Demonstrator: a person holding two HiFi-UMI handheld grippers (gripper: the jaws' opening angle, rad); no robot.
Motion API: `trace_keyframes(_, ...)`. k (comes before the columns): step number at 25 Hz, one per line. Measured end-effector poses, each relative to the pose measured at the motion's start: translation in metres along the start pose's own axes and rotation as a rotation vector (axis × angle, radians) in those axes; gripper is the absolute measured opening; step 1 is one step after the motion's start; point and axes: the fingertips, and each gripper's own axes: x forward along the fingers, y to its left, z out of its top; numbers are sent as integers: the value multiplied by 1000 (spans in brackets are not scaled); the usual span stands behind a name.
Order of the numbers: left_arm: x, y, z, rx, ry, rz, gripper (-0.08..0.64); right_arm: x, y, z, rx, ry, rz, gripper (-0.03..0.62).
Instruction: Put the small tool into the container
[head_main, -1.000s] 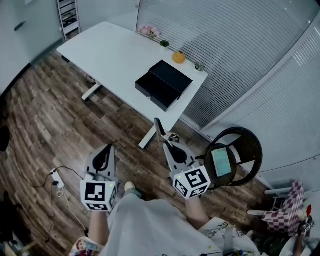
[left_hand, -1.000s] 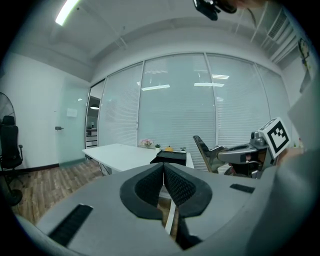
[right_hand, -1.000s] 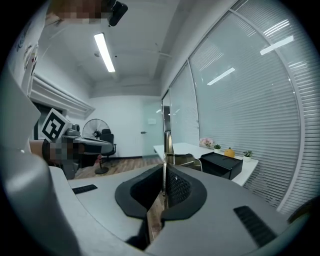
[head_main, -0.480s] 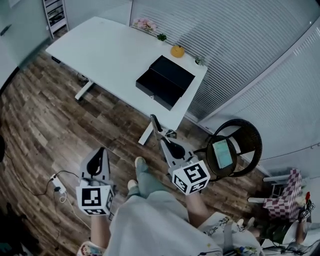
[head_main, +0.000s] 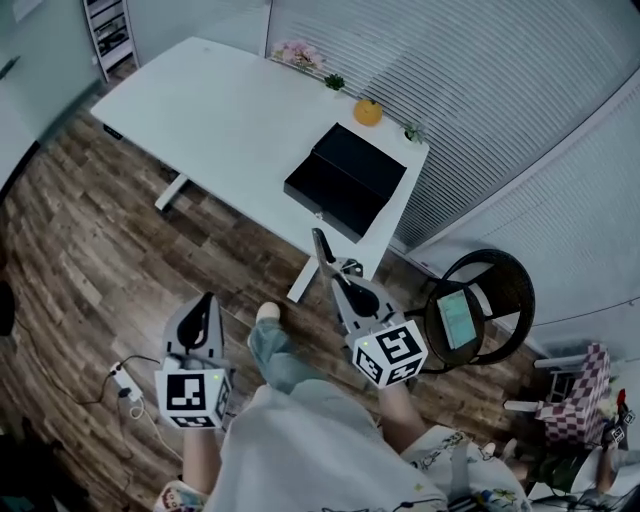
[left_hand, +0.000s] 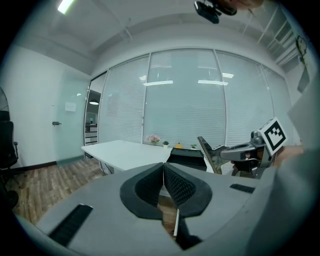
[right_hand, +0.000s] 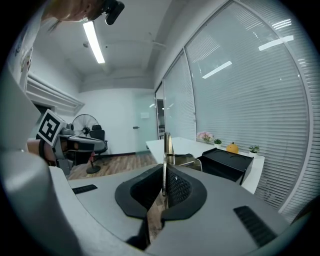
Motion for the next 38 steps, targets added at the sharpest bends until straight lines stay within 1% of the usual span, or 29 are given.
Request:
trace_keyframes(4,41,20,12,18,-3,-23,6,36,-26,8,9,-2,-38,2)
trace_keyframes(8,94,37,33,26,-8,-60,6,67,-60,16,24,4,-92,2)
trace_keyframes(11,138,42,53,59,-13,-98,6,85,-91,23,43,6,-142,2)
trace_keyframes(15,192,42,76,81,-15,-165,6,104,-129,34,67,11,-208,2)
trace_keyframes(17,216,38,85,90,-15,-204,6,109,-143,38,74,7,-238,2)
trace_keyframes(20,249,33,95,123,-12,-250,6,117,-163,42,88,8,-276,2)
trace_keyframes(24,285,16,103,116,-9,-328,6,119,-182,41,113,21,-325,2)
trace_keyframes(26,300,7,108,128,-11,-371,6,118,-190,41,127,16,-357,2)
trace_keyframes(31,321,-17,111,157,19,-463,6,111,-200,43,155,-2,-412,2)
trace_keyframes(34,331,-32,115,178,2,-511,6,103,-206,44,160,-10,-450,2)
trace_keyframes(38,340,-47,116,198,7,-581,6,94,-206,43,186,-25,-494,2)
